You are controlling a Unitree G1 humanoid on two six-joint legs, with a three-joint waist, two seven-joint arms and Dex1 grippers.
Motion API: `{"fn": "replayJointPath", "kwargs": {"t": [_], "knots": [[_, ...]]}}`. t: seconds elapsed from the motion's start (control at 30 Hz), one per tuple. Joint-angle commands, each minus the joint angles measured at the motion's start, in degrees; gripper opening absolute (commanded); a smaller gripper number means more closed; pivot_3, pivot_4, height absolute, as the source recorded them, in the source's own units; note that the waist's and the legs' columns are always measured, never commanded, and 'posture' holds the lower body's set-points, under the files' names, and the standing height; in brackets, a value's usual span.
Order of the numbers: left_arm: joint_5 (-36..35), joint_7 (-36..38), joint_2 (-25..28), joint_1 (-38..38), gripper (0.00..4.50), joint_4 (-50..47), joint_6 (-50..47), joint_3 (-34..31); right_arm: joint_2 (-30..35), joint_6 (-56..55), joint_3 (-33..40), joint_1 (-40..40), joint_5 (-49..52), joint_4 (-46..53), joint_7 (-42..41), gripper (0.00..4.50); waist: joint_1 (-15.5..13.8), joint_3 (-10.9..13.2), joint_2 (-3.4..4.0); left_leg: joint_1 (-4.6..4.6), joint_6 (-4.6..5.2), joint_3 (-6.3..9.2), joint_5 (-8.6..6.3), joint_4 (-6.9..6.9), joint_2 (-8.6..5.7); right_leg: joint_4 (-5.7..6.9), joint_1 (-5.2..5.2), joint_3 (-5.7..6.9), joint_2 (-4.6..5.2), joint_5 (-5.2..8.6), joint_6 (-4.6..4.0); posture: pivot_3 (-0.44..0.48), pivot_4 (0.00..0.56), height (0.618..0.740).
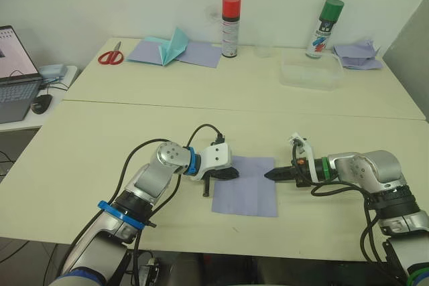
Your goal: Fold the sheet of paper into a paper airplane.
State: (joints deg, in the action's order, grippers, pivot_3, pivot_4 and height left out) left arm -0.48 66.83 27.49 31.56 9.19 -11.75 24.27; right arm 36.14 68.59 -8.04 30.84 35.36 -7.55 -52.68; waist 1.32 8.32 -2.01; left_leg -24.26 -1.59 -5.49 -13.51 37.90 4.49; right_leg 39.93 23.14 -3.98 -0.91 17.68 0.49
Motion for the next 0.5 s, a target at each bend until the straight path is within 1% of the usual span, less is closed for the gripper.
{"fn": "replayJointPath", "kwargs": {"t": [0.03,0.07,0.1,0.17,0.23,0.27,0.3,0.37,0.4,0.43,0.47,0.5], "knots": [[1.80,-0.07,-0.07,-1.09,0.00,1.85,-0.43,1.82,2.94,-1.37,2.29,1.27,-1.25,-0.72,-0.30,1.23,0.00,-0.01,0.01,0.00,0.00,0.00,0.00,0.00,0.00,0.00,-0.01,0.00,0.00,0.00,0.00,0.000,0.150,0.740],[1.82,-0.21,-0.20,-1.07,0.00,2.00,-0.41,1.79,3.83,-1.75,3.34,1.69,-1.05,-0.88,-0.66,1.63,-0.01,-0.01,0.01,0.00,0.00,0.00,0.00,0.01,0.00,0.00,-0.01,0.00,0.00,0.00,0.00,0.000,0.150,0.740],[1.83,-0.31,-0.28,-1.05,0.00,2.10,-0.40,1.76,4.47,-2.04,4.05,2.00,-0.90,-0.99,-0.94,1.93,-0.04,-0.01,0.01,0.00,0.00,0.01,0.00,0.01,0.00,0.00,-0.01,0.00,0.00,0.00,0.00,0.000,0.150,0.740],[1.82,-0.58,-0.45,-1.06,0.00,2.22,-0.44,1.62,5.35,-2.63,7.63,2.63,0.31,0.22,-0.50,2.68,-0.13,-0.01,0.01,0.00,0.00,0.02,0.00,0.01,-0.01,0.00,-0.02,0.00,0.01,0.00,0.00,0.000,0.150,0.740],[1.72,-0.54,-0.34,-1.19,0.00,2.21,-0.40,1.46,3.98,-6.13,11.31,2.18,1.26,4.34,1.02,3.43,-0.09,-0.01,0.01,0.00,0.00,0.01,0.00,0.01,-0.01,0.00,-0.02,-0.01,0.01,0.00,0.00,0.000,0.150,0.740],[1.70,-0.50,-0.27,-1.26,0.00,2.20,-0.36,1.42,3.27,-7.02,12.45,1.92,1.55,5.93,1.77,3.79,0.02,-0.02,0.04,0.00,0.00,0.01,0.00,0.01,-0.01,0.00,-0.02,-0.01,0.00,0.00,0.00,0.000,0.150,0.740],[1.65,-0.47,-0.21,-1.37,0.00,2.15,-0.41,1.35,2.32,-9.42,12.92,0.87,1.45,9.64,2.23,4.09,0.07,-0.04,0.06,0.01,0.00,0.03,0.00,0.00,-0.01,0.00,-0.02,-0.01,-0.01,0.00,0.00,0.000,0.150,0.740],[1.63,-0.39,-0.14,-1.53,0.00,2.14,-0.47,1.30,0.44,-14.34,11.52,-1.74,0.34,16.77,2.58,3.95,0.05,-0.04,0.06,0.00,0.00,0.07,0.00,-0.01,0.00,0.01,-0.02,-0.01,-0.03,0.01,0.01,0.000,0.150,0.740],[1.63,-0.34,-0.09,-1.61,0.00,2.13,-0.48,1.29,-0.32,-16.43,10.14,-3.09,-0.64,19.65,2.86,3.73,0.03,-0.04,0.06,0.00,0.00,0.16,0.00,-0.02,0.00,0.00,-0.06,-0.02,-0.04,0.02,0.03,0.000,0.150,0.740],[1.63,-0.31,-0.06,-1.66,0.00,2.12,-0.47,1.28,-0.76,-17.60,9.25,-3.99,-1.30,21.21,3.13,3.42,0.03,-0.04,0.06,-0.01,0.00,0.27,0.00,-0.02,0.00,0.00,-0.10,-0.02,-0.07,0.04,0.07,0.000,0.150,0.740],[1.62,-0.20,0.00,-1.73,0.00,2.14,-0.48,1.31,-1.82,-20.41,5.83,-6.16,-3.98,23.35,4.21,3.08,0.02,-0.04,0.07,-0.02,0.00,0.31,0.00,-0.01,-0.01,0.00,-0.12,-0.03,-0.07,0.06,0.09,0.000,0.150,0.740],[1.64,-0.07,0.06,-1.75,0.00,2.17,-0.48,1.38,-2.86,-22.65,2.68,-8.07,-6.35,24.83,5.41,2.64,0.03,-0.05,0.06,-0.06,0.00,0.31,0.00,-0.02,-0.04,-0.01,-0.13,-0.03,-0.07,0.07,0.11,0.000,0.150,0.740]]}}
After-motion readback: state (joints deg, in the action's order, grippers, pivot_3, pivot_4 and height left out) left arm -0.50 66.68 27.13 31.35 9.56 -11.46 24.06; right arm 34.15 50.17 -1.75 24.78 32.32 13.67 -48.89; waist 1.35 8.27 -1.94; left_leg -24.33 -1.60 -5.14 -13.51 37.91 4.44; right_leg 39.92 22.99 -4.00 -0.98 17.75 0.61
